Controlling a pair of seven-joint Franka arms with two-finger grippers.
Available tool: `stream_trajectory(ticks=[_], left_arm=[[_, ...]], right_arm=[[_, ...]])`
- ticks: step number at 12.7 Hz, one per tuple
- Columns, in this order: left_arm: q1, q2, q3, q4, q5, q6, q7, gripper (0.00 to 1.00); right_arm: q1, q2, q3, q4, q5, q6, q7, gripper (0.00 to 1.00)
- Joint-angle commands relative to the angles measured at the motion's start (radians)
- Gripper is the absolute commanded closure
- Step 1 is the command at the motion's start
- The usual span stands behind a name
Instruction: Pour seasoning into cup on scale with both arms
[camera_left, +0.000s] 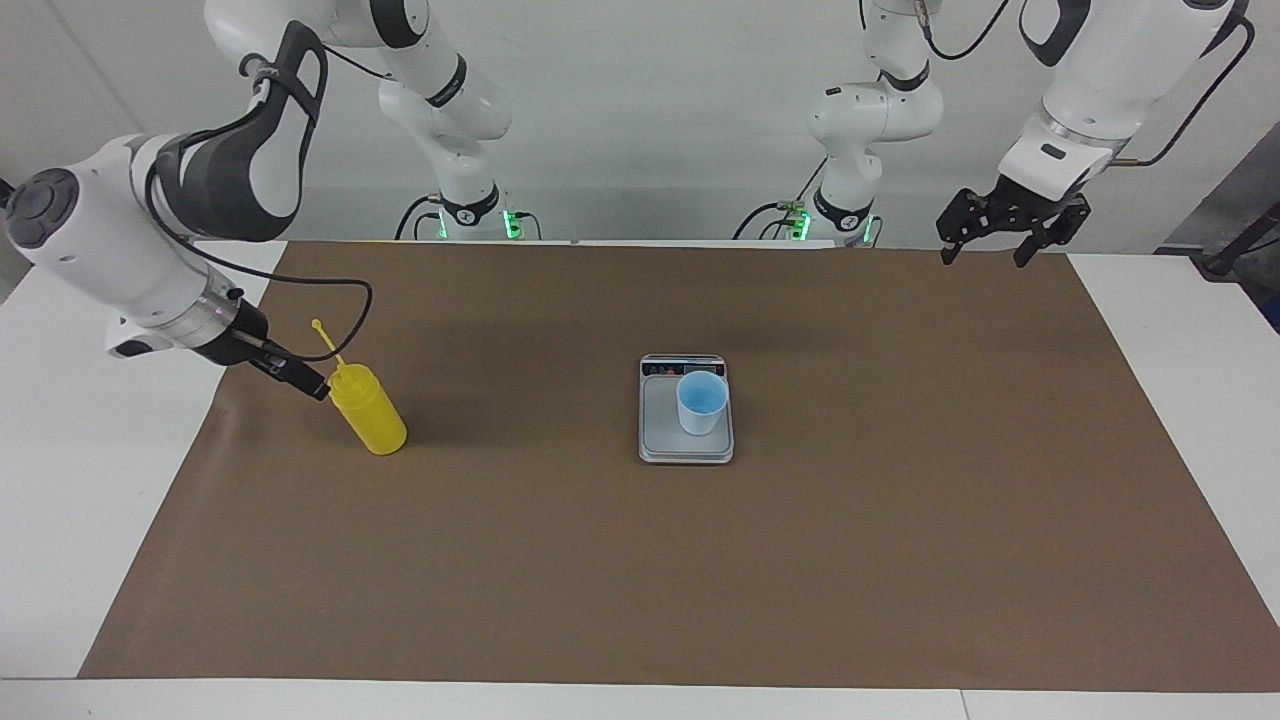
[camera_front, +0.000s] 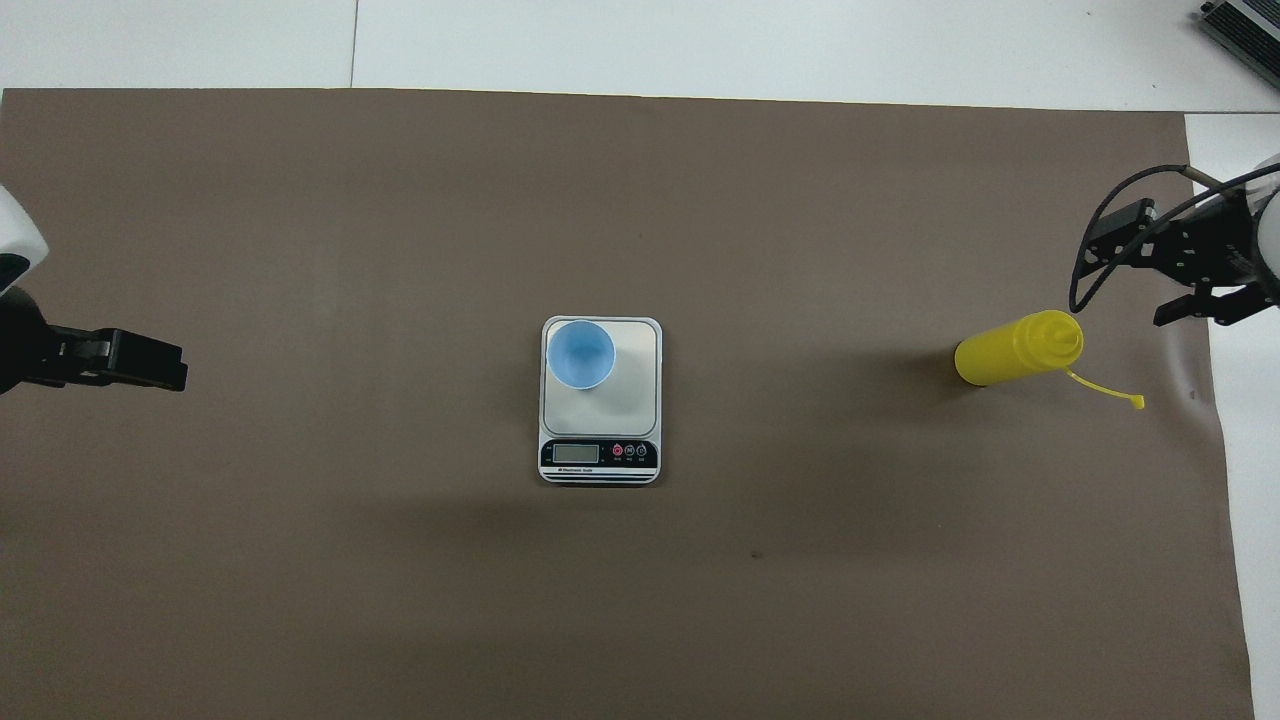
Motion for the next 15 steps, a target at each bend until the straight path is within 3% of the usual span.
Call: stream_trajectory(ticks=[1, 6, 12, 15], left_arm=[[0.003, -0.020, 0.002, -0.018, -0.008, 0.000, -0.010, 0.00], [0.003, -0.020, 0.000, -0.017, -0.008, 0.000, -0.010, 0.00], [0.003, -0.020, 0.002, -0.017, -0.008, 0.000, -0.010, 0.00], [0.003, -0.020, 0.002, -0.018, -0.008, 0.000, -0.010, 0.00]], right_arm=[[0.065, -0.071, 0.003, -0.033, -0.034, 0.040, -0.023, 0.00], [0.148, -0.148, 0.004, -0.050, -0.104, 0.040, -0.075, 0.00], [0.178, -0.309, 0.006, -0.176, -0.107, 0.057, -0.112, 0.00], [0.165, -0.309, 0.006, -0.179, -0.110, 0.053, -0.117, 0.00]])
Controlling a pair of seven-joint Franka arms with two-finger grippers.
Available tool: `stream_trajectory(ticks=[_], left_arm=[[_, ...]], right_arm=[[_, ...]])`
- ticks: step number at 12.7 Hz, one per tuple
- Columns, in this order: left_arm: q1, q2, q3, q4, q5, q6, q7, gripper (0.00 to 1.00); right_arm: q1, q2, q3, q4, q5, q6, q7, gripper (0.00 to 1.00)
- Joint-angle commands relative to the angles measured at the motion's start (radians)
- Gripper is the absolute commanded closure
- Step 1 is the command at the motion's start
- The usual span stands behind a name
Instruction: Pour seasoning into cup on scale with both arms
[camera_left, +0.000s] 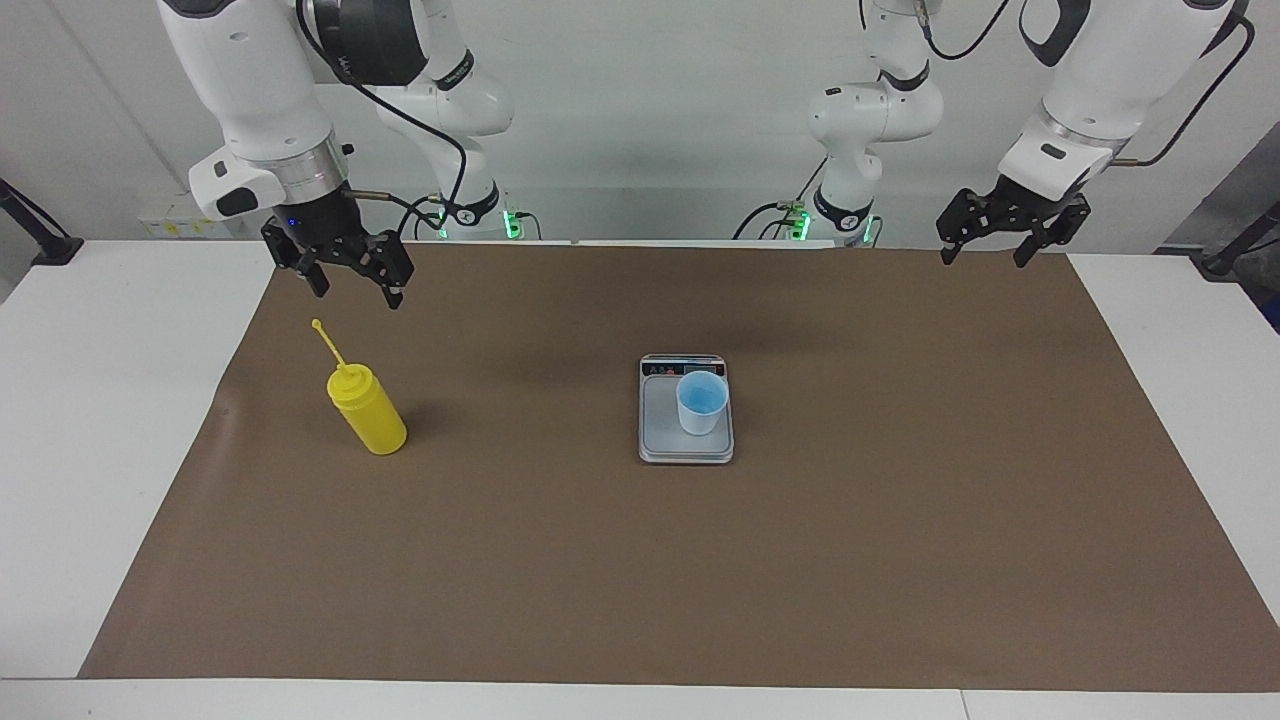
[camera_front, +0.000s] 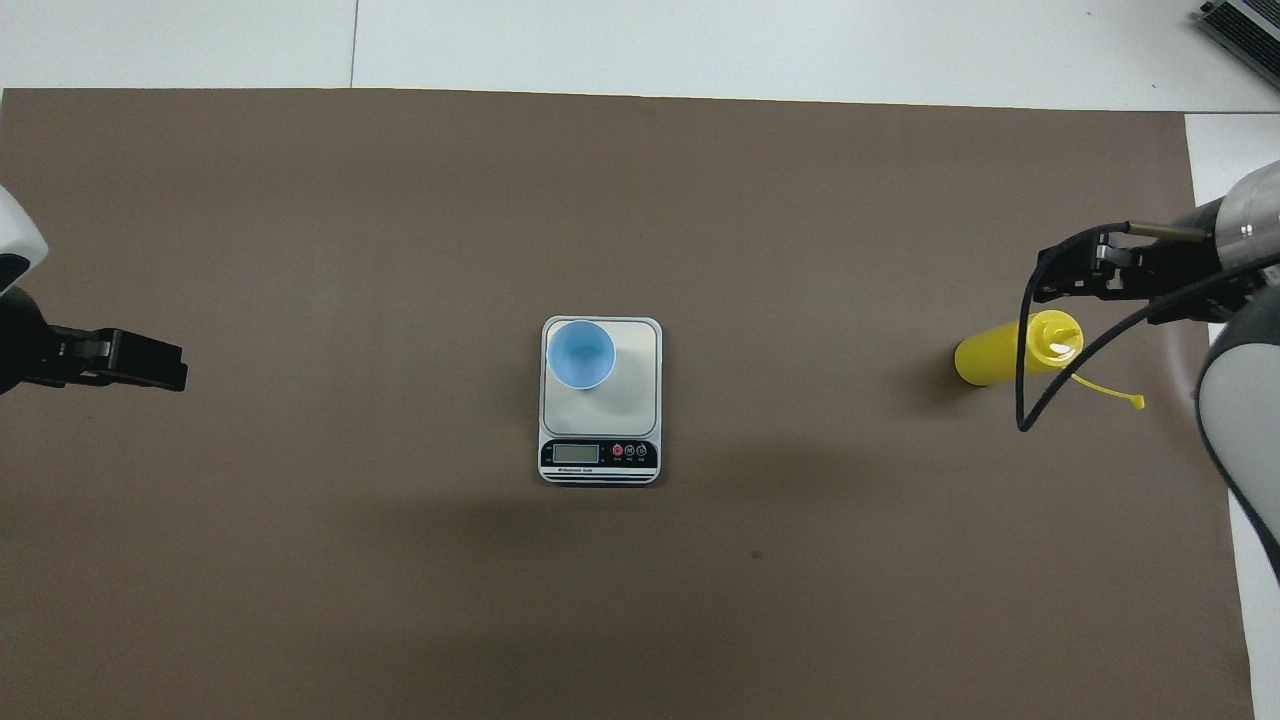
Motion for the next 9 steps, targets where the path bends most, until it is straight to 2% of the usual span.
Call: stream_trajectory(ticks=[1, 9], left_arm=[[0.003, -0.020, 0.002, -0.017, -0.008, 0.000, -0.010, 0.00], [0.003, -0.020, 0.000, -0.017, -0.008, 0.000, -0.010, 0.00]], right_arm=[[-0.019, -0.020, 0.002, -0.039, -0.018, 0.015, -0.031, 0.00], [-0.009, -0.035, 0.005, -0.068, 0.000, -0.020, -0.069, 0.00]])
